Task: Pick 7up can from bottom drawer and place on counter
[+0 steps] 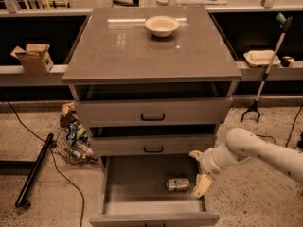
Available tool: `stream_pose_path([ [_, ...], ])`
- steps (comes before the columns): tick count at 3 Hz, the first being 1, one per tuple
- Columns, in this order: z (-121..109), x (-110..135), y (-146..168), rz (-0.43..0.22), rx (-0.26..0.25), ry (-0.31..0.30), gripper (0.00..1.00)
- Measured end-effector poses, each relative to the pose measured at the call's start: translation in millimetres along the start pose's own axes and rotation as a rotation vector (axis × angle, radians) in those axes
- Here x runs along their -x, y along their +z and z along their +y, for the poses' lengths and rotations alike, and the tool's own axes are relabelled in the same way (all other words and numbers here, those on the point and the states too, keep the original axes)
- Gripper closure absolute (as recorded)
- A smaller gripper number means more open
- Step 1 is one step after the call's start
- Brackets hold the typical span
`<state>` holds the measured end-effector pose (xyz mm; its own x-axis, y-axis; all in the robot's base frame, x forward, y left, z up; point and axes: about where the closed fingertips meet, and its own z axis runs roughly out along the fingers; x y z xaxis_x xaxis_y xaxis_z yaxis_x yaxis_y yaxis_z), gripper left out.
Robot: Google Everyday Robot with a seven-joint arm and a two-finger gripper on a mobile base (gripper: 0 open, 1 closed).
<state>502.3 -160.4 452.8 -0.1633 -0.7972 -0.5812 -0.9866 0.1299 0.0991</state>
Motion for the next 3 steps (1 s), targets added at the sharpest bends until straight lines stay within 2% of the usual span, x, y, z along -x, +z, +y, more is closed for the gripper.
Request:
stream_pose_path([
  [2,-6,-8,12,-0.023,0.004,-0.023,0.00],
  [3,-30,-39,40,-0.059,-0.048,-0.043,0.00],
])
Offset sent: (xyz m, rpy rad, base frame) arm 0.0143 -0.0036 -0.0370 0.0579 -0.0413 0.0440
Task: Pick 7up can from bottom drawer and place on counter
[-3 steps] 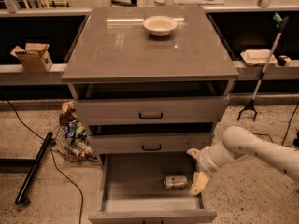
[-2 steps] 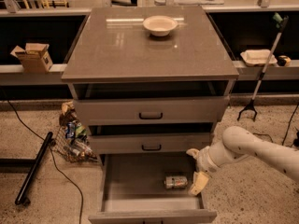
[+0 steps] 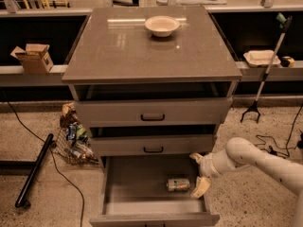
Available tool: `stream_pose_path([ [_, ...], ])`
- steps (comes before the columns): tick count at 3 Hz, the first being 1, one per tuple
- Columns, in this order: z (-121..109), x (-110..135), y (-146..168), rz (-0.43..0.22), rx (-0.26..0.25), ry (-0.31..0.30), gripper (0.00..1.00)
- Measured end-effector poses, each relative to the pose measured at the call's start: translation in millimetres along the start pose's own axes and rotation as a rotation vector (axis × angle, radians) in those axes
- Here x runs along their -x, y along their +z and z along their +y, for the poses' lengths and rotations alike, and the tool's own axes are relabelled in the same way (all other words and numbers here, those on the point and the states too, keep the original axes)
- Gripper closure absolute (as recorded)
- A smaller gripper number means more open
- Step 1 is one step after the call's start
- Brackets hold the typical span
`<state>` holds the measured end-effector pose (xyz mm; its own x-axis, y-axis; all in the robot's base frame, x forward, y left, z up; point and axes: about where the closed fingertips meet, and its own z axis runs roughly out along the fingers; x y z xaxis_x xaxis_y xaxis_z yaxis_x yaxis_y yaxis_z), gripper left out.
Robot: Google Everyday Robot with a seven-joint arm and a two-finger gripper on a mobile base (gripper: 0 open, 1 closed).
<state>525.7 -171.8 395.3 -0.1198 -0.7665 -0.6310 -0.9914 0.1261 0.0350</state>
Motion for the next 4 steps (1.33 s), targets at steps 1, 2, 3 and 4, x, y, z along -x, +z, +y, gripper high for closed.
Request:
stream_pose_path([
  [1,-18,-39,40,-0.028,-0.040,0.012,0.00],
  [2,-31,-77,90,-0.077,-0.059,0.049,0.00],
  [3,-32,-77,94,-0.072,-0.058,0.046,0.00],
  [4,-37,-79,119,-0.041,-0.048,0.025,0.00],
])
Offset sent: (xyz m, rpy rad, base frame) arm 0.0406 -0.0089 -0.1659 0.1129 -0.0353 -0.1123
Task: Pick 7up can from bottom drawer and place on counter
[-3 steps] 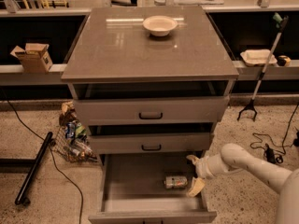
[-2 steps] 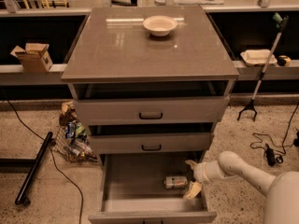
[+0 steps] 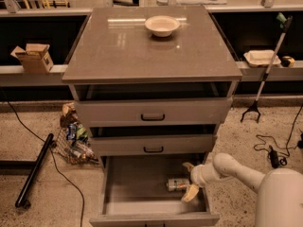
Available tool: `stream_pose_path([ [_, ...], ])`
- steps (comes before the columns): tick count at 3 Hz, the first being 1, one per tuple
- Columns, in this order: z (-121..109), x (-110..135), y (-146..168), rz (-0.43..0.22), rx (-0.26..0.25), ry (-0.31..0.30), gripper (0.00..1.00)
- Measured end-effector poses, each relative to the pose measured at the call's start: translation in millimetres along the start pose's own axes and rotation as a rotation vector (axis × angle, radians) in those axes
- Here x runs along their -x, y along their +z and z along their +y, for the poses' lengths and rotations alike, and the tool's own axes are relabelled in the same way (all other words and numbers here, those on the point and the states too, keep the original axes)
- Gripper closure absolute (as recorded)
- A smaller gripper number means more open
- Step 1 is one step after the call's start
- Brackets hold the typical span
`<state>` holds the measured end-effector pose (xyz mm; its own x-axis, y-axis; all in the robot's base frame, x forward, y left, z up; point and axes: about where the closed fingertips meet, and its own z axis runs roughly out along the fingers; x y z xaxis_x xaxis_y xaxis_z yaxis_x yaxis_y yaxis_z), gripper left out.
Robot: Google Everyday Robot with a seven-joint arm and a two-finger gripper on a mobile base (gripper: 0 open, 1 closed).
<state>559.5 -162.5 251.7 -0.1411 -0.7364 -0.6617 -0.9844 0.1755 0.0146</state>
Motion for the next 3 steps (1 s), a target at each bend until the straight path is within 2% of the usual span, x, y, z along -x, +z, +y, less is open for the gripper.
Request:
stream_pose_path([
  [3,-23,-33,87,0.133,0.017,0.006,0.00],
])
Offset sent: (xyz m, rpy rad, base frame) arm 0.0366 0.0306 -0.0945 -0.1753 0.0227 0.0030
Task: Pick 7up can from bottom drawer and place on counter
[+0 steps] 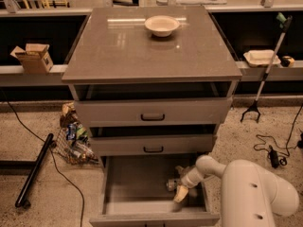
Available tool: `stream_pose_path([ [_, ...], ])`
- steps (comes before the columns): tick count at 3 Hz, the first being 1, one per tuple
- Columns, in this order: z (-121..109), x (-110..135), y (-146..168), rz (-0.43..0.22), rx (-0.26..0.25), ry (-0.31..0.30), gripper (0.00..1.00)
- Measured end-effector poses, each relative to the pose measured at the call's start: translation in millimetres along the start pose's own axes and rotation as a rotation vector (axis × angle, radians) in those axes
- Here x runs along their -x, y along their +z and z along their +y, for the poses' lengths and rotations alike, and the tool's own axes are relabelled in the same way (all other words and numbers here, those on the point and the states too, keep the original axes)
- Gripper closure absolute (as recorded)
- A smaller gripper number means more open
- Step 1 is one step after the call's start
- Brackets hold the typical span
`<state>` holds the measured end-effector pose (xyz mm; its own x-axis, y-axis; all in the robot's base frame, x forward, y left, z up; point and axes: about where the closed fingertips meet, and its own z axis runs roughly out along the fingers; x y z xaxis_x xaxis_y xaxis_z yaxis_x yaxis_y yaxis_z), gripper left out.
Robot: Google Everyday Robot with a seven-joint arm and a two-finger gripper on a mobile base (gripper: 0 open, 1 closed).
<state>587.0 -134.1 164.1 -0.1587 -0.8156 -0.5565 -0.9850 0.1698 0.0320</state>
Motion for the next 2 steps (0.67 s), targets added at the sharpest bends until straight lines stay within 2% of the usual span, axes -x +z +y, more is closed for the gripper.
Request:
stream_pose_path([
  [1,-5.3,-10.8,16.1,0.027,0.003,0.015,0.17],
  [2,-8.8,-19.9,21.7,0.053,-0.006,0.023,0.40],
])
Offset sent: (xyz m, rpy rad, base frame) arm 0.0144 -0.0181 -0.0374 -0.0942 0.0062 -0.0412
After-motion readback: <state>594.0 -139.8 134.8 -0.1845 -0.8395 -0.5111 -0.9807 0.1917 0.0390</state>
